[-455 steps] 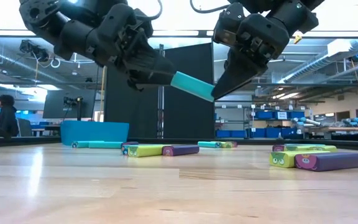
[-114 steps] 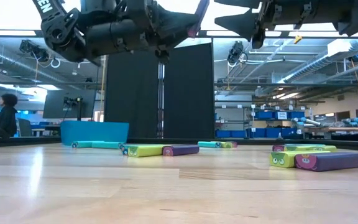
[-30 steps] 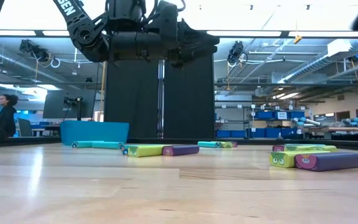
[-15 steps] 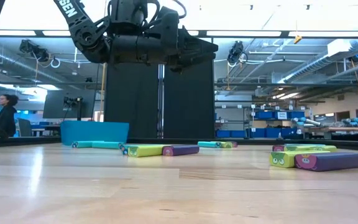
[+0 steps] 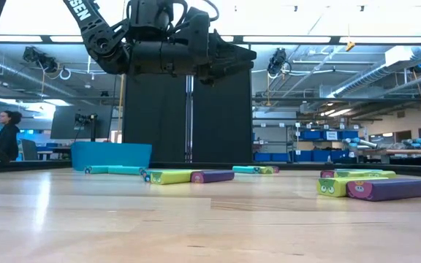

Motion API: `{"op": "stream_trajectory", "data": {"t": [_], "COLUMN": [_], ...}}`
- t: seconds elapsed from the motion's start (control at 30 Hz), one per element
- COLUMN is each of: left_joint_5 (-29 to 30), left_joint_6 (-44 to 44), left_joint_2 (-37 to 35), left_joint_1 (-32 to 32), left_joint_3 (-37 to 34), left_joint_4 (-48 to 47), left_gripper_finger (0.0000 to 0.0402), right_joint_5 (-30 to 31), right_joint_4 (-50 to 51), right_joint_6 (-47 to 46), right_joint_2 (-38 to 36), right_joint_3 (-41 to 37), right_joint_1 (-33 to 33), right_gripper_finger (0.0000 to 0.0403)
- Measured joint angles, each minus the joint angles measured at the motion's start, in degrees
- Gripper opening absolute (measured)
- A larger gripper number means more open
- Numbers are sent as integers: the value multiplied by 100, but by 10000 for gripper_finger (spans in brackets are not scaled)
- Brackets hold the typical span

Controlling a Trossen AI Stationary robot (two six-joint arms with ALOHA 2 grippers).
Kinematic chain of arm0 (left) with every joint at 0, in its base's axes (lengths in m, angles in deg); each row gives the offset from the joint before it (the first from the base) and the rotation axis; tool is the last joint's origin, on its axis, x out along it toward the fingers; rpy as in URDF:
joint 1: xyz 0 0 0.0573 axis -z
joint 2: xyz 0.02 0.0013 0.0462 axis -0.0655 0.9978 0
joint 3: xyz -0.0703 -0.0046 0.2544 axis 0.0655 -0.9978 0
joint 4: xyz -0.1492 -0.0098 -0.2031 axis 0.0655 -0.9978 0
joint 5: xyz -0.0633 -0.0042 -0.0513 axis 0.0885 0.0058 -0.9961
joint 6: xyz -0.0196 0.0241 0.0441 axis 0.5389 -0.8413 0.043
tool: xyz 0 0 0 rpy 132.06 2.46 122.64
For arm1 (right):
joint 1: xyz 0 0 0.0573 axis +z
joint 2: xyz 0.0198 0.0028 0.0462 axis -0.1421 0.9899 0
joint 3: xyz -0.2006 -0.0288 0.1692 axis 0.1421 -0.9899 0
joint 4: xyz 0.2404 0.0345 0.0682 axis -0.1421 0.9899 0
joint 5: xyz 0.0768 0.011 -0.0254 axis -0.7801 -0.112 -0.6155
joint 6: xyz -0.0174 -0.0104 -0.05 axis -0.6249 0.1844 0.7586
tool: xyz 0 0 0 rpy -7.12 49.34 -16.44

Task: Sort blocks
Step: Put the violet block into the yellow bin

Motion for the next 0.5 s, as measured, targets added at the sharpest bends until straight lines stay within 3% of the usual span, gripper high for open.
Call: {"op": "stream_trajectory", "data": {"t": [0.5], "left_joint_5": [1], "left_joint_6": [12], "left_joint_2": [0], "left_joint_1": [0], "left_joint_3": [0], "left_joint_4": [-4], "left_gripper_finger": [207], "right_joint_5": [-105], "right_joint_4": [-803], "right_joint_6": [272], "right_joint_2": [-2], "right_joint_3": [-826], "right_joint_1": [-2], "right_gripper_finger": [120]}}
